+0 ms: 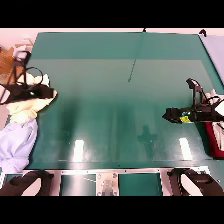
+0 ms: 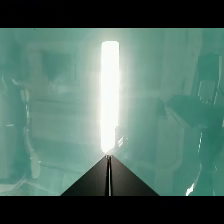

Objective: Fold the shirts.

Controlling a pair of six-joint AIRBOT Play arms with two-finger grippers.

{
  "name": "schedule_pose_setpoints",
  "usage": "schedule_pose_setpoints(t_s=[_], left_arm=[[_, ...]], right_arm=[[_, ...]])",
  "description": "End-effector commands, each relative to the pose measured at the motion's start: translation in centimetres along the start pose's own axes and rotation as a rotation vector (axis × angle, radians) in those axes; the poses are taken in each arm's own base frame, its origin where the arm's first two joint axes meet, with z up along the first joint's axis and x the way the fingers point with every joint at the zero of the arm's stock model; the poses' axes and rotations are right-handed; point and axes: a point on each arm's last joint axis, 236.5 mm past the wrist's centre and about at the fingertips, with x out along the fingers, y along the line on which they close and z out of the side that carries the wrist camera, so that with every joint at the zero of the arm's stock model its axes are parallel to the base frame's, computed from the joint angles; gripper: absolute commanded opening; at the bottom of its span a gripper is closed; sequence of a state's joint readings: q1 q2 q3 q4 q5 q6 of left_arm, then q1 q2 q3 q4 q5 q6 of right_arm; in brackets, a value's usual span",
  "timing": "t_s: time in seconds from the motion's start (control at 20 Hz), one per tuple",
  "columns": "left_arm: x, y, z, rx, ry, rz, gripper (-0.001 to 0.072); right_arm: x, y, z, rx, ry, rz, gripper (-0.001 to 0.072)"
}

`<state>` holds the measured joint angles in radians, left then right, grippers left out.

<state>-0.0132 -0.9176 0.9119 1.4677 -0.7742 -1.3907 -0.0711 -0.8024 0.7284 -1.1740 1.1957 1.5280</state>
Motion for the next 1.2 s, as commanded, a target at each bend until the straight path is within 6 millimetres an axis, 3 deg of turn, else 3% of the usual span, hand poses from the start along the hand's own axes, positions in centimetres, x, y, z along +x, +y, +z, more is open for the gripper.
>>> schedule_pose_setpoints(t_s=[0.0, 0.1, 0.2, 0.25, 0.35, 0.45, 0.5, 0.55, 0.6, 0.85, 0.9, 0.95, 1.0, 1.1, 1.15], left_arm=[[-1.5, 8.7, 4.0, 0.236, -0.105, 0.365, 0.0024], [0.8, 13.4, 1.1, 0.187, 0.0, 0.43, 0.0024], [3.9, 18.3, -4.0, 0.083, 0.148, 0.47, 0.0026], [5.3, 19.7, -6.4, 0.055, 0.212, 0.473, 0.0026], [7.9, 20.4, -9.5, 0.028, 0.292, 0.45, 0.0026], [9.9, 20.4, -10.2, 0.039, 0.292, 0.429, 0.0028], [10.7, 20.3, -10.3, 0.052, 0.286, 0.42, 0.0211], [11.3, 20.3, -10.7, 0.067, 0.294, 0.412, 0.0565], [11.8, 20.2, -11.4, 0.07, 0.312, 0.404, 0.0717], [13.6, 19.7, -14.6, 0.05, 0.397, 0.371, 0.0712], [13.7, 19.4, -14.8, 0.03, 0.399, 0.363, 0.0551], [13.6, 19.4, -15.0, 0.024, 0.411, 0.362, 0.0105], [13.2, 19.5, -15.3, 0.024, 0.441, 0.364, 0.0025], [12.1, 19.7, -14.9, -0.006, 0.494, 0.373, 0.0024], [11.4, 19.8, -13.5, -0.017, 0.489, 0.381, 0.0023]], right_arm=[[0.0, 0.0, 0.3, -0.001, -0.012, -0.001, 0.0012], [0.0, -0.1, 1.5, 0.0, -0.065, -0.003, 0.0012], [-0.1, -0.1, 2.1, 0.0, -0.088, -0.004, 0.0013], [-0.1, -0.1, 2.1, 0.0, -0.088, -0.004, 0.0013], [-0.1, -0.1, 2.1, 0.0, -0.087, -0.003, 0.0013], [-0.1, -0.1, 2.1, 0.0, -0.087, -0.004, 0.0015], [-0.1, -0.1, 2.1, 0.0, -0.088, -0.004, 0.0015], [-0.1, -0.1, 2.1, 0.0, -0.087, -0.004, 0.0015], [-0.1, -0.1, 2.1, 0.0, -0.087, -0.004, 0.0016], [-0.1, -0.1, 2.1, 0.0, -0.087, -0.003, 0.0016], [-0.1, -0.1, 2.1, 0.0, -0.087, -0.003, 0.0016], [-0.1, -0.1, 2.1, 0.0, -0.087, -0.003, 0.0015], [-0.1, -0.1, 2.1, 0.0, -0.087, -0.003, 0.0016], [-0.1, -0.1, 2.1, 0.0, -0.087, -0.004, 0.0015], [-0.1, -0.1, 2.1, 0.0, -0.087, -0.003, 0.0015]])
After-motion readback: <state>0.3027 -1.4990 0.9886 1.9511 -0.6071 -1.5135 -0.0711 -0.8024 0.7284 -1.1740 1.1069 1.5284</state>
